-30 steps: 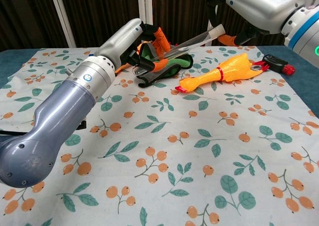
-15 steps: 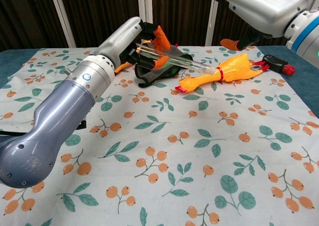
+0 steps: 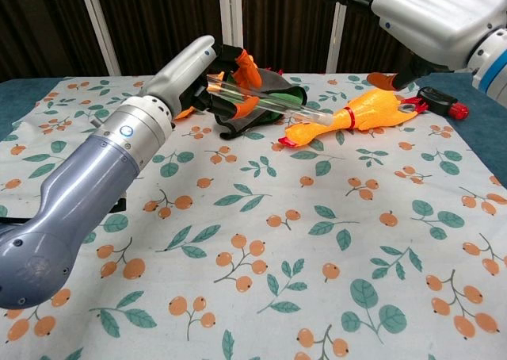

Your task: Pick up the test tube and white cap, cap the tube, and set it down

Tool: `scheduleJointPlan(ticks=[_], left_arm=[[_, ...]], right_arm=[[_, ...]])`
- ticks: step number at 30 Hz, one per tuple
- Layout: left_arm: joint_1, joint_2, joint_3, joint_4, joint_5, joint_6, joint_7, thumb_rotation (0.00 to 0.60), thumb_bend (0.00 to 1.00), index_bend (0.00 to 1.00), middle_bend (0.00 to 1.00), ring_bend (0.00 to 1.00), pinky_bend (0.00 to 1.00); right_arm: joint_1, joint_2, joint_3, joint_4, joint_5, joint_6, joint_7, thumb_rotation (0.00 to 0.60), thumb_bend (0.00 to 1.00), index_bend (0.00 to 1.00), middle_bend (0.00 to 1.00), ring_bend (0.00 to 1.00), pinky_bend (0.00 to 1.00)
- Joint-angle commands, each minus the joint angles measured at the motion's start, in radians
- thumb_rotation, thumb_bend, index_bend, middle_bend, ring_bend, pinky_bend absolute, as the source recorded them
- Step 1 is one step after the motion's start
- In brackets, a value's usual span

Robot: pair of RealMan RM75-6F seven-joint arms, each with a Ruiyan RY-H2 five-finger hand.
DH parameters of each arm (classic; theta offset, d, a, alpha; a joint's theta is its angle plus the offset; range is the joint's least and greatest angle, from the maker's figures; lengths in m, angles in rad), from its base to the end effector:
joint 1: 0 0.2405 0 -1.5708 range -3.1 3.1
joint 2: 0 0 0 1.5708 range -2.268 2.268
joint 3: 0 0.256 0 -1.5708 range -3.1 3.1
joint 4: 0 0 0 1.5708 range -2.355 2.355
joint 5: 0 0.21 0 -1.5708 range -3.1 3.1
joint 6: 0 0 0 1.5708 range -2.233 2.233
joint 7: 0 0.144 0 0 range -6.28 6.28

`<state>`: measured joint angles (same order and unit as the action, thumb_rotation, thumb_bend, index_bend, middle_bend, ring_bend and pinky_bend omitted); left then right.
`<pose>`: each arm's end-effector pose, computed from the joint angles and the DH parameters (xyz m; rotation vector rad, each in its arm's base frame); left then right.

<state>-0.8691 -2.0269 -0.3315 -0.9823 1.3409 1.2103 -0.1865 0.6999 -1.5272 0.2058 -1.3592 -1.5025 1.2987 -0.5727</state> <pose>-0.0610 0.3652 -0.0786 -1.5404 -1.1192 -1.6139 -0.1305 -0.3515 0.0467 1.7065 -0.1586 1.0198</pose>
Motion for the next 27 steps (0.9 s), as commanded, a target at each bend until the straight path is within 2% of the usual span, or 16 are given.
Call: scheduleJointPlan(ticks=[1, 14, 22, 27], left_arm=[[0.012, 0.005, 0.015, -0.001, 0.007, 0.002, -0.009, 0.6, 0.76, 0.63, 0.65, 0.14, 0.0], [0.068, -0.028, 0.106, 0.037, 0.049, -0.001, -0.071, 0.6, 0.76, 0.63, 0.65, 0.14, 0.0], [0.104, -0.029, 0.146, 0.041, 0.07, 0.002, -0.084, 0.6, 0.72, 0.62, 0.64, 0.14, 0.0], [0.127, 0.001, 0.158, 0.015, 0.079, 0.009, -0.08, 0.6, 0.6, 0.58, 0.61, 0.14, 0.0]], right_arm=[[-0.008, 0.007, 0.002, 0.004, 0.01, 0.001, -0.003, 0.6, 0.36, 0.04, 0.05, 0.0, 0.0], [-0.032, 0.044, 0.006, -0.009, 0.026, 0.01, -0.004, 0.6, 0.36, 0.04, 0.05, 0.0, 0.0], [-0.04, 0.057, 0.007, -0.025, 0.031, 0.012, -0.003, 0.6, 0.36, 0.04, 0.05, 0.0, 0.0], [-0.044, 0.056, 0.006, -0.037, 0.034, 0.012, -0.004, 0.6, 0.36, 0.04, 0.05, 0.0, 0.0]])
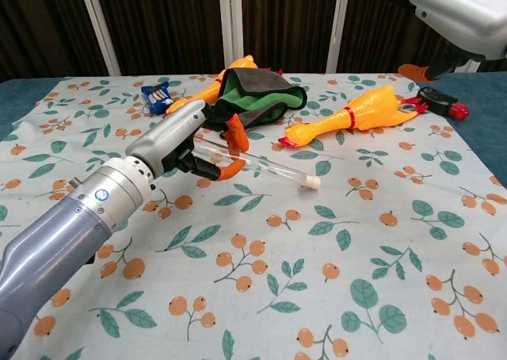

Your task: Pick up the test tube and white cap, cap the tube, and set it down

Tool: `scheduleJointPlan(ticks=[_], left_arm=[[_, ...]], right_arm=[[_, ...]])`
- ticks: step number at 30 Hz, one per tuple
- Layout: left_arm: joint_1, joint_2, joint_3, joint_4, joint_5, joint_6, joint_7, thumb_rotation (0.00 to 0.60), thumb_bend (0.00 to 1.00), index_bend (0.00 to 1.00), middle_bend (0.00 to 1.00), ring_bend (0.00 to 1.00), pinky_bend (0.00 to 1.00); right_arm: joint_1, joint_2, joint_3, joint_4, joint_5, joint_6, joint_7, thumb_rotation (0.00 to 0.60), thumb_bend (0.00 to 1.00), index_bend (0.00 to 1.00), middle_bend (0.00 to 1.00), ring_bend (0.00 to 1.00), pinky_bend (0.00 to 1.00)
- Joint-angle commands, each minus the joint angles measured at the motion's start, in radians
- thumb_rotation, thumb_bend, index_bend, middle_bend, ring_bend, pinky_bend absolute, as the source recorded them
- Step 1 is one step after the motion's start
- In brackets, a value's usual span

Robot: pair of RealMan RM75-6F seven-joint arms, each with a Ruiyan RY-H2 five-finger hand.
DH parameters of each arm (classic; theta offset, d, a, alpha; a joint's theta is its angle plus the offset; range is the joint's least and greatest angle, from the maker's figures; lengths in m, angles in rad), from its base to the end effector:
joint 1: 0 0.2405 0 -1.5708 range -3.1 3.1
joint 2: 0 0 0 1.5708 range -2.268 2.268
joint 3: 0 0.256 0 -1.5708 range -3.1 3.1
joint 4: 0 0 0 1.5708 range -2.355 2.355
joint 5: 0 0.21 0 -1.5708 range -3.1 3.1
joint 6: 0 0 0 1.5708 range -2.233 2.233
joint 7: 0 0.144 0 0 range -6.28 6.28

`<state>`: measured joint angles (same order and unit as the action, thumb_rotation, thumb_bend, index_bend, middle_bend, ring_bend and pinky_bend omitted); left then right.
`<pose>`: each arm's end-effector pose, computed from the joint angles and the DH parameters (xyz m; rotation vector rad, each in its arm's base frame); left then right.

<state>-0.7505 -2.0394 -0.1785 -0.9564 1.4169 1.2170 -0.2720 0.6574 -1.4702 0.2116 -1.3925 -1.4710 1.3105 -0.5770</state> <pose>-0.1047 0.3259 -0.1053 -1.6528 -1.1989 -1.5308 -0.1497 -0.3504 0.0668 1.6626 -0.1900 0.9689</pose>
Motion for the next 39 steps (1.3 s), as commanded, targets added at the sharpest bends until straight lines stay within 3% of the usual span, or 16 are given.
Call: scheduleJointPlan(ticks=[1, 7, 13, 24, 26, 28, 30, 39], left_arm=[[0.012, 0.02, 0.007, -0.015, 0.004, 0.002, 0.009, 0.6, 0.57, 0.57, 0.59, 0.14, 0.0], [0.043, 0.08, 0.018, -0.066, 0.001, 0.003, 0.039, 0.6, 0.38, 0.54, 0.51, 0.13, 0.0], [0.075, 0.143, 0.019, -0.13, -0.017, -0.002, 0.086, 0.6, 0.29, 0.5, 0.42, 0.11, 0.0], [0.137, 0.258, 0.008, -0.269, -0.058, 0.012, 0.162, 0.6, 0.28, 0.44, 0.36, 0.11, 0.0], [0.155, 0.29, 0.007, -0.309, -0.066, 0.024, 0.184, 0.6, 0.28, 0.38, 0.35, 0.1, 0.0], [0.176, 0.333, 0.013, -0.356, -0.073, 0.035, 0.214, 0.6, 0.28, 0.24, 0.31, 0.07, 0.0], [0.193, 0.378, 0.025, -0.399, -0.079, 0.035, 0.249, 0.6, 0.28, 0.16, 0.26, 0.04, 0.0], [0.33, 0.622, 0.1, -0.642, -0.077, 0.14, 0.38, 0.6, 0.27, 0.1, 0.13, 0.0, 0.0]], right_arm=[[-0.002, -0.001, 0.001, -0.006, 0.004, 0.0, -0.001, 0.6, 0.36, 0.04, 0.05, 0.0, 0.0], [-0.006, -0.002, 0.001, -0.027, 0.008, 0.001, -0.012, 0.6, 0.36, 0.04, 0.05, 0.0, 0.0], [-0.013, 0.004, -0.011, -0.048, -0.001, 0.004, -0.035, 0.6, 0.36, 0.04, 0.05, 0.0, 0.0], [-0.059, 0.034, -0.037, -0.128, 0.0, 0.031, -0.061, 0.6, 0.36, 0.04, 0.05, 0.0, 0.0], [-0.078, 0.049, -0.043, -0.151, 0.006, 0.041, -0.053, 0.6, 0.34, 0.04, 0.05, 0.0, 0.0], [-0.108, 0.067, -0.051, -0.179, 0.02, 0.06, -0.03, 0.6, 0.29, 0.04, 0.05, 0.0, 0.0], [-0.14, 0.082, -0.058, -0.208, 0.043, 0.079, 0.002, 0.6, 0.26, 0.03, 0.05, 0.0, 0.0], [-0.318, 0.242, -0.138, -0.427, 0.203, 0.087, 0.186, 0.6, 0.25, 0.0, 0.0, 0.0, 0.0]])
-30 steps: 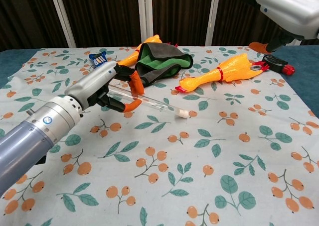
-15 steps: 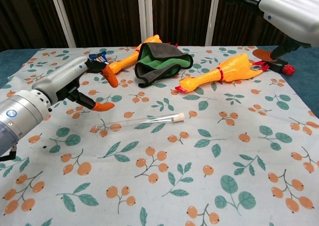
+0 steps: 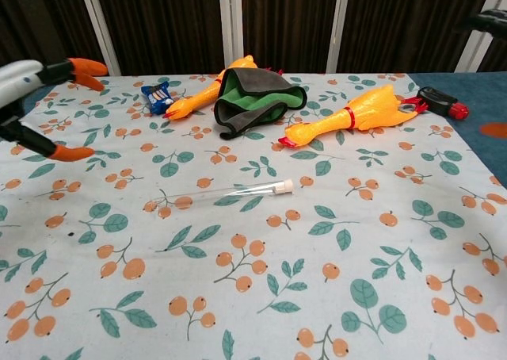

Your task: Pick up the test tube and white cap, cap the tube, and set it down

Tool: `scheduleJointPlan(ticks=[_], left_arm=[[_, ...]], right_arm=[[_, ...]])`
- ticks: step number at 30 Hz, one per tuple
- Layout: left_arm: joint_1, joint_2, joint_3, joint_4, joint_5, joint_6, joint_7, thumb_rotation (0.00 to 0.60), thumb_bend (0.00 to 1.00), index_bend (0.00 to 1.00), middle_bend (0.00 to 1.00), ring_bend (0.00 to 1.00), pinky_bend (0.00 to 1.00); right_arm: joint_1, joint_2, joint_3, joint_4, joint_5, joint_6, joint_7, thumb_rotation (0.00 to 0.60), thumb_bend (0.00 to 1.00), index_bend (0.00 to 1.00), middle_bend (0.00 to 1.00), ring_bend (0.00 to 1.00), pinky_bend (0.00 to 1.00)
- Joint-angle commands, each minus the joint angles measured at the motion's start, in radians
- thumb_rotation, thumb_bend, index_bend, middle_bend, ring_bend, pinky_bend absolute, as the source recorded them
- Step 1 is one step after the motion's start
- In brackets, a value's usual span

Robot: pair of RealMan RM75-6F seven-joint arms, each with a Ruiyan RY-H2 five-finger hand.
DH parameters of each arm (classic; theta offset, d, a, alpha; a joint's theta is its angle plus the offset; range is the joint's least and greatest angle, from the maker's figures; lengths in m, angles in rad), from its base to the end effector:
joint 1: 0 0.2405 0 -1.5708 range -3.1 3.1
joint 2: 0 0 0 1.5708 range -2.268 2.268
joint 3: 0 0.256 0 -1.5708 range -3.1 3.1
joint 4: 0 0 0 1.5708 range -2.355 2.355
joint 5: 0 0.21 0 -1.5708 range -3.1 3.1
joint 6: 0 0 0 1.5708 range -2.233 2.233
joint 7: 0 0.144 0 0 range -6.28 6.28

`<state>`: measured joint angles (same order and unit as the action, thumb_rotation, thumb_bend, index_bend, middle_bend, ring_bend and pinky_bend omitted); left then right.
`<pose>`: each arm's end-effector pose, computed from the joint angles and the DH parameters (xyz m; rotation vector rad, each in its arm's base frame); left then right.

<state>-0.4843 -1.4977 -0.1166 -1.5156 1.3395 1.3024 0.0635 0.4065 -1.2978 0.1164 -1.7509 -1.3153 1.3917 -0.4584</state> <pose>-0.2050 0.2919 0.0345 -1.5430 -1.0265 -1.1980 -0.2101 -0.2688 0.0951 1.5388 -0.7240 0.9299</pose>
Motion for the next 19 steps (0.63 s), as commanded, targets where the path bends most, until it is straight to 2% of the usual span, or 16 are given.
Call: scheduleJointPlan(ticks=[1, 6, 11, 15, 19], left_arm=[[0.09, 0.113, 0.055, -0.115, 0.007, 0.079, 0.047, 0.6, 0.27, 0.1, 0.13, 0.0, 0.0], [0.179, 0.209, 0.117, -0.193, 0.066, 0.17, 0.036, 0.6, 0.27, 0.1, 0.12, 0.0, 0.0], [0.24, 0.274, 0.168, -0.229, 0.128, 0.224, 0.025, 0.6, 0.27, 0.1, 0.11, 0.0, 0.0], [0.3, 0.314, 0.2, -0.225, 0.188, 0.301, -0.007, 0.6, 0.27, 0.1, 0.11, 0.0, 0.0], [0.353, 0.353, 0.216, -0.205, 0.196, 0.347, -0.06, 0.6, 0.27, 0.1, 0.11, 0.0, 0.0]], right_arm=[[-0.088, 0.09, -0.059, -0.08, 0.038, 0.016, 0.093, 0.6, 0.25, 0.0, 0.0, 0.0, 0.0], [-0.177, 0.15, -0.126, -0.085, -0.054, 0.088, 0.197, 0.6, 0.25, 0.0, 0.0, 0.0, 0.0], [-0.242, 0.184, -0.169, -0.063, -0.12, 0.142, 0.264, 0.6, 0.25, 0.0, 0.0, 0.0, 0.0], [-0.291, 0.195, -0.186, -0.012, -0.19, 0.211, 0.319, 0.6, 0.25, 0.0, 0.0, 0.0, 0.0], [-0.328, 0.177, -0.185, 0.069, -0.244, 0.276, 0.378, 0.6, 0.25, 0.0, 0.0, 0.0, 0.0]])
